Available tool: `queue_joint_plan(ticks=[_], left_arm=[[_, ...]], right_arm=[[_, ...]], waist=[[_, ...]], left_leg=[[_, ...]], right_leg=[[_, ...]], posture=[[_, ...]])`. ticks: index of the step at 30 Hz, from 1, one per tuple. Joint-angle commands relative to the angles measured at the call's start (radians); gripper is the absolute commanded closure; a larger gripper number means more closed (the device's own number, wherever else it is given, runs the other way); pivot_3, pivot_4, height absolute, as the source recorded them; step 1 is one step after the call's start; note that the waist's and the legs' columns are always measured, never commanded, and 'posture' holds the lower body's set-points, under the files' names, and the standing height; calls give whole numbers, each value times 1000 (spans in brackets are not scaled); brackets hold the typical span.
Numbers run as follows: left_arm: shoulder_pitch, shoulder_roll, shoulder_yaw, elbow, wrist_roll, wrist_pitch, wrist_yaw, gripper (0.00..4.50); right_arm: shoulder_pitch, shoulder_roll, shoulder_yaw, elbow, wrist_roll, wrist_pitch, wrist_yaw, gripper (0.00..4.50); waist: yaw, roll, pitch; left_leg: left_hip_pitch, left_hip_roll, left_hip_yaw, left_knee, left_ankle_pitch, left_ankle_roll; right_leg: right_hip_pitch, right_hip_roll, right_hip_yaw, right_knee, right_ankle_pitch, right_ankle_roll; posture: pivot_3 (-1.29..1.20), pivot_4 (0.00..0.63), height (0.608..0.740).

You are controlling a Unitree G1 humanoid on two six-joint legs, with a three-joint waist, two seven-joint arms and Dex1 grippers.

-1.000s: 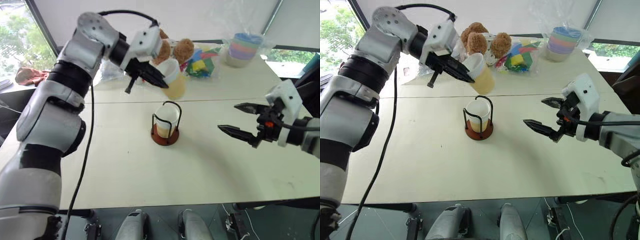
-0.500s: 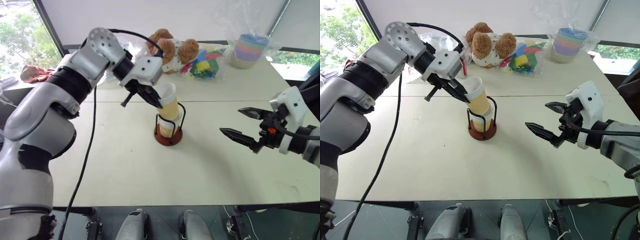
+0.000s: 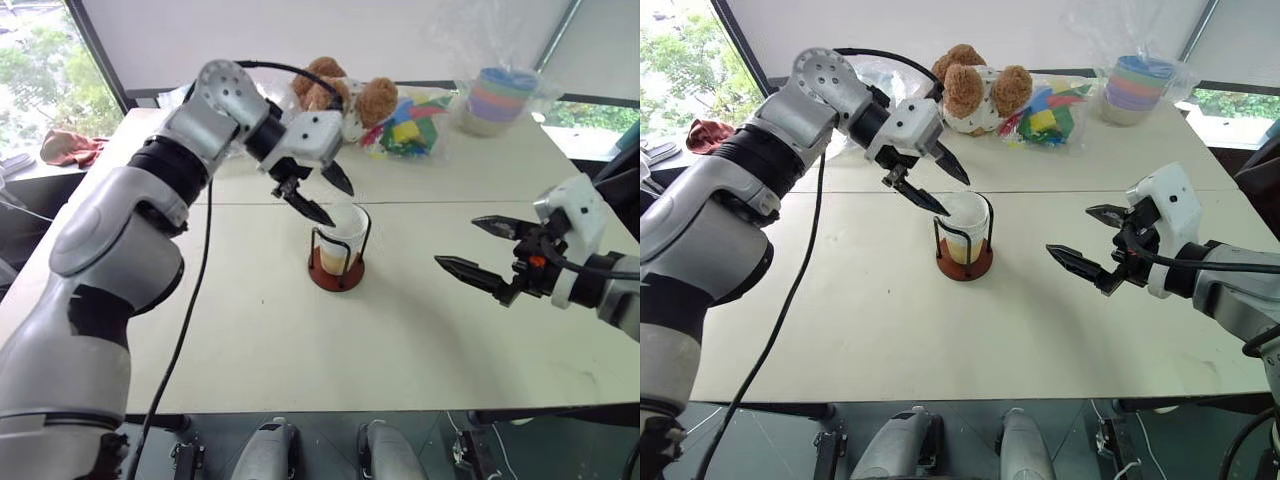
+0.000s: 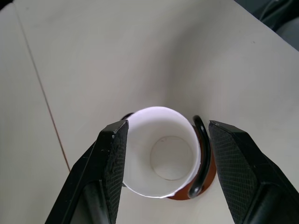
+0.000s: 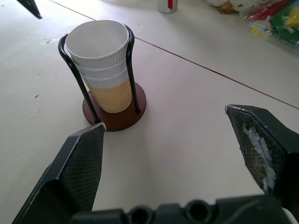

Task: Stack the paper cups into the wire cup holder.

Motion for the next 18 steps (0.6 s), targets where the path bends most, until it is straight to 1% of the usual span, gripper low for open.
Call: queue_joint_plan(ticks=[1,4,5,7,8,9,11,12,15,17,18], left_arm=[[-53,33,167,47,18,74,-3,1603],[-12,66,318,69,41,171,23,1603],[33,80,376,53,43,190,108,1603],[134,110,475,-23,35,306,235,1603],[206,126,529,-102,22,369,311,1603],[303,145,584,-220,4,433,387,1603],[510,161,691,-445,0,495,581,1603],[608,154,750,-551,-13,543,683,1603],[904,100,885,-837,44,581,998,1603],[1034,65,927,-982,66,621,1115,1603],[1088,47,939,-1042,78,635,1159,1603]], right_arm=[[17,8,-13,11,-8,-38,0,0],[74,45,-8,40,-76,-130,3,0],[103,68,1,51,-102,-178,11,0],[145,124,16,73,-145,-274,23,0],[150,158,26,90,-162,-311,13,0],[150,191,40,113,-181,-345,-1,0],[134,244,77,171,-226,-408,-18,0],[119,267,101,208,-252,-441,-23,0],[68,341,157,345,-337,-568,-45,0],[58,364,171,405,-379,-627,-46,0],[58,370,177,429,-400,-656,-45,0]], waist=[[1,0,0],[1,0,0],[1,0,0],[0,1,-1],[-3,2,-1],[-5,2,-1],[-13,2,-2],[-18,1,-1],[-20,1,-1],[-15,1,-1],[-10,1,-1]], left_leg=[[0,0,0,0,0,0],[0,0,0,0,0,0],[0,0,0,0,0,0],[1,0,0,0,0,0],[1,0,0,0,0,0],[3,0,0,-1,0,0],[3,0,0,0,0,-1],[4,0,0,0,1,-1],[3,0,-1,0,3,-4],[3,0,-1,-1,4,-6],[2,0,-2,-1,6,-11]], right_leg=[[0,0,0,0,0,0],[0,0,0,0,0,0],[0,0,0,0,0,0],[0,0,0,0,0,0],[1,0,0,1,0,0],[2,0,0,1,0,0],[2,0,2,2,0,0],[2,0,2,3,0,0],[2,0,3,3,0,0],[1,-1,5,3,0,0],[1,0,6,3,0,0]], posture=[[0,150,740],[0,150,740],[0,150,740],[0,150,740],[0,150,740],[0,150,740],[0,150,740],[0,150,740],[0,150,740],[0,150,740],[0,150,740]])
